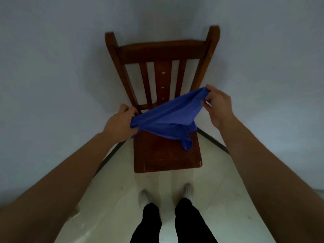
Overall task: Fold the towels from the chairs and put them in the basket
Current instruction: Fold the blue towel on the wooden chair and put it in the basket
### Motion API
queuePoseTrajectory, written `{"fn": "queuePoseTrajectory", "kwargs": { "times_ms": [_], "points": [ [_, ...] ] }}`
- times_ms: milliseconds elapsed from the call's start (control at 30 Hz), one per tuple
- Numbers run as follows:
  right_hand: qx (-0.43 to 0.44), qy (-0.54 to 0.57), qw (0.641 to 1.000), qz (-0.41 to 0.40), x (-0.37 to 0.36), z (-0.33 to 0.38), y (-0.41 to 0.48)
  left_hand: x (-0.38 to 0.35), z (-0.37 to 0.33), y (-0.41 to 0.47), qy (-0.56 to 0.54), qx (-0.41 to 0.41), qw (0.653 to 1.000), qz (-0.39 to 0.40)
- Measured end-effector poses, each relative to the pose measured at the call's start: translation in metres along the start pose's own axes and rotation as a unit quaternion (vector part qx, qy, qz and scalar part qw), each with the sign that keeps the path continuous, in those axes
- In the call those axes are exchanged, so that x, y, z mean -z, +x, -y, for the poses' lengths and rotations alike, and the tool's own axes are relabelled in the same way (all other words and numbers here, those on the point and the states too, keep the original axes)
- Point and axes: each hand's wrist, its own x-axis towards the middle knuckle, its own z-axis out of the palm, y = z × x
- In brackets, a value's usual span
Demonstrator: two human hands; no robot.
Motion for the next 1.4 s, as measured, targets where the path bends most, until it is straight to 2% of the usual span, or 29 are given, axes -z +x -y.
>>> {"fn": "queuePoseTrajectory", "kwargs": {
  "times_ms": [100, 233, 300, 367, 533, 633, 700, 800, 933, 1067, 1200, 1300, 1400],
  "points": [
    [0.091, -0.15, 0.984, 0.026, 0.002, 0.037, -0.014, 0.041, -0.022, 0.0, -0.057, -0.03, 0.993, -0.098],
    [0.267, -0.345, 0.9, 0.009, 0.005, 0.077, -0.033, 0.094, -0.044, -0.003, -0.038, -0.057, 0.982, -0.176],
    [0.346, -0.392, 0.852, -0.018, 0.009, 0.098, -0.04, 0.122, -0.05, -0.003, -0.023, -0.052, 0.977, -0.206],
    [0.39, -0.421, 0.818, -0.034, 0.013, 0.12, -0.047, 0.149, -0.057, -0.003, -0.048, -0.05, 0.972, -0.226],
    [0.439, -0.42, 0.791, -0.069, 0.01, 0.169, -0.081, 0.201, -0.079, -0.012, -0.142, -0.033, 0.956, -0.255],
    [0.457, -0.377, 0.8, -0.097, 0.004, 0.186, -0.101, 0.219, -0.09, -0.02, -0.151, -0.051, 0.953, -0.256],
    [0.45, -0.344, 0.818, -0.098, 0.001, 0.194, -0.111, 0.23, -0.096, -0.029, -0.138, -0.046, 0.957, -0.25],
    [0.41, -0.264, 0.87, -0.072, -0.004, 0.195, -0.126, 0.236, -0.096, -0.042, -0.07, -0.068, 0.966, -0.239],
    [0.321, -0.157, 0.933, -0.048, -0.006, 0.18, -0.136, 0.227, -0.087, -0.059, -0.066, -0.114, 0.959, -0.253],
    [0.297, -0.161, 0.939, -0.061, 0.0, 0.166, -0.14, 0.224, -0.073, -0.063, -0.024, -0.125, 0.958, -0.256],
    [0.293, -0.184, 0.935, -0.079, 0.007, 0.168, -0.133, 0.23, -0.071, -0.057, 0.029, -0.094, 0.953, -0.286],
    [0.272, -0.131, 0.952, -0.051, 0.007, 0.174, -0.125, 0.229, -0.078, -0.046, -0.093, -0.044, 0.953, -0.286],
    [0.24, -0.064, 0.968, -0.034, 0.004, 0.176, -0.116, 0.22, -0.091, -0.031, -0.303, 0.037, 0.917, -0.256]
  ]
}}
